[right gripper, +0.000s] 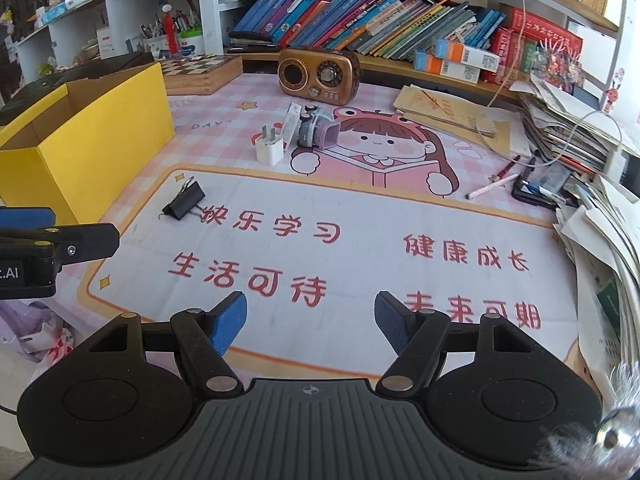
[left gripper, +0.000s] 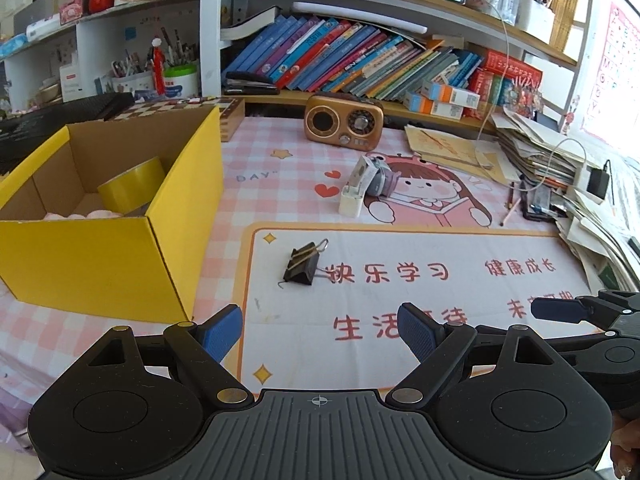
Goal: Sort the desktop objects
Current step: 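Move the left tool toward the black binder clip on the printed mat, then close the left tool on the black binder clip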
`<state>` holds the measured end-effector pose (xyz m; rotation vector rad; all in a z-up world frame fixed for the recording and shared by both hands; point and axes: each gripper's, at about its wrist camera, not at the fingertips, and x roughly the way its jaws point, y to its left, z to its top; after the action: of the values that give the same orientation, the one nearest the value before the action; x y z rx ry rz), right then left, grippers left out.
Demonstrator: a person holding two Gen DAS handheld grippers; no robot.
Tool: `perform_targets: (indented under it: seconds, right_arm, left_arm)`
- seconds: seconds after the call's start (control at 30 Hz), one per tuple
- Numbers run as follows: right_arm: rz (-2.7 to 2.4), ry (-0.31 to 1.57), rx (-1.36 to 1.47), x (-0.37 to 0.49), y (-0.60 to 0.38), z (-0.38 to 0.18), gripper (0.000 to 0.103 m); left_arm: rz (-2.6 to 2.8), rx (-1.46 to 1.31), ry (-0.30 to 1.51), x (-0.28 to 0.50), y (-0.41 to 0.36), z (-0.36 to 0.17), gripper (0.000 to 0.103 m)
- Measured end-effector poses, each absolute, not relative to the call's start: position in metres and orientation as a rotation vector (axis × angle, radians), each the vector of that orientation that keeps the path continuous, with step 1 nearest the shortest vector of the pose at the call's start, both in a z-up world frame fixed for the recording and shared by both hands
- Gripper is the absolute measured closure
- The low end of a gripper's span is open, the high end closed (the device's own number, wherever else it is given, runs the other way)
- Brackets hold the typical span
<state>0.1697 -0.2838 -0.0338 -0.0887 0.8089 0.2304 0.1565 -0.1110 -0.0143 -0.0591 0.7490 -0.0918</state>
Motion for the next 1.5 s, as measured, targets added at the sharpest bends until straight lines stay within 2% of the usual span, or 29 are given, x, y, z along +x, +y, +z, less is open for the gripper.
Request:
perform_targets:
  seconds: [0.83, 1.07, 1.2, 1.27, 1.37, 1.5]
  right_arm:
    - [0.264, 0.825, -0.060, 0.239, -0.305, -0.047, 0.034]
    - [0.260, 0.827, -0.053, 0.257, -0.306, -0.050, 0.034]
    - [0.268, 0.829, -0.053, 0.264, -0.304, -0.051, 0.034]
    - [0.271, 0.832, -0.051, 0.266, -0.303, -0.052, 0.034]
    - [0.276, 0.837, -0.048, 0.270, -0.301, -0.053, 0.034]
    - [0.285, 0.839, -0.048, 0.275, -0.298, -0.054, 0.034]
  left_arm:
    - [-0.015, -0.023, 0.772, 0.230, -0.125, -0.042, 0.019]
    - [-0.021, 0.011, 0.813, 0.255, -0.128, -0.064, 0.049]
    - [-0.027, 0.050, 0.815, 0.265, -0.131, -0.067, 0.062]
    - [-0.026, 0.093, 0.826, 0.268, -0.135, -0.069, 0.076]
    - [-0.029, 0.134, 0.825, 0.269, -0.139, -0.069, 0.091]
    - [-0.029, 0.173, 0.803, 0.269, -0.139, -0.066, 0.097]
